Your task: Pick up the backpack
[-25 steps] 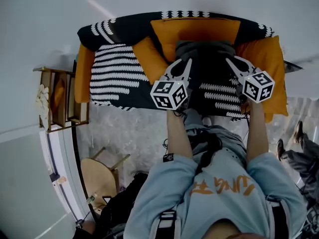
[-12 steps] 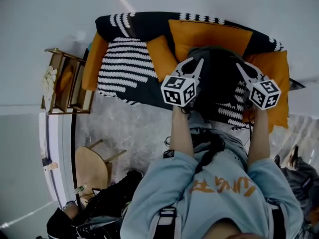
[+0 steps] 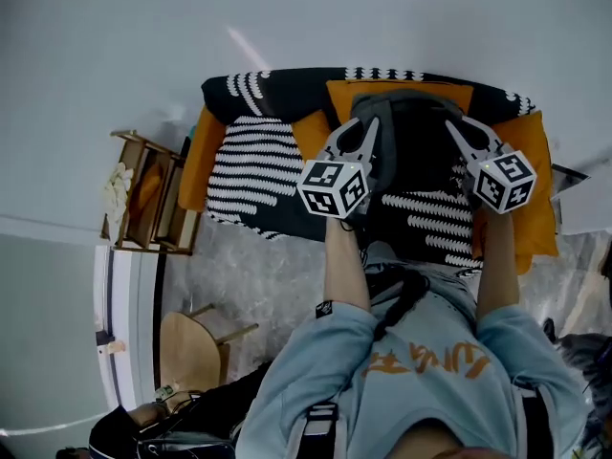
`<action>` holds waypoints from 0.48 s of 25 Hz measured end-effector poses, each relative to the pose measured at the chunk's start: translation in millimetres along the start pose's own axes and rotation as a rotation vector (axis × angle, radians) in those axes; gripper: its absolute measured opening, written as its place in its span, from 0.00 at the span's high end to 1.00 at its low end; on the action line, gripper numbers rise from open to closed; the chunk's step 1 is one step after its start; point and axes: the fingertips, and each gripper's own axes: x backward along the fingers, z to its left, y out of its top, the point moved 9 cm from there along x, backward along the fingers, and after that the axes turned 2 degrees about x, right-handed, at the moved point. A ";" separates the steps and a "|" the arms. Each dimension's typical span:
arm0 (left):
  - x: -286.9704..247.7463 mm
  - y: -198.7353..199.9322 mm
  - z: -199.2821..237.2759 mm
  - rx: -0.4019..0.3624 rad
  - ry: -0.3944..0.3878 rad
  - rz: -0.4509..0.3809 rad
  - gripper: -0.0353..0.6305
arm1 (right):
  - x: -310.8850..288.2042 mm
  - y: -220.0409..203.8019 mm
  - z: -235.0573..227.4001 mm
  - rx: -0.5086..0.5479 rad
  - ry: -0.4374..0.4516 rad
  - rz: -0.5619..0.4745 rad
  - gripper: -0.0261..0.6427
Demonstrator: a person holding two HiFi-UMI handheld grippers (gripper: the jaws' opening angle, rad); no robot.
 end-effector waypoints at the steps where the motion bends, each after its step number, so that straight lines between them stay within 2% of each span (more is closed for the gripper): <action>1: 0.6 7.6 -4.1 -0.011 0.000 -0.017 0.88 | 2.9 8.2 0.8 0.013 -0.004 -0.021 0.89; 8: 9.2 60.6 -38.0 -0.106 -0.023 -0.138 0.88 | 31.5 65.7 8.1 0.100 -0.022 -0.167 0.89; 12: 13.9 78.5 -61.4 -0.133 -0.042 -0.180 0.88 | 55.9 87.8 11.7 0.125 -0.028 -0.229 0.89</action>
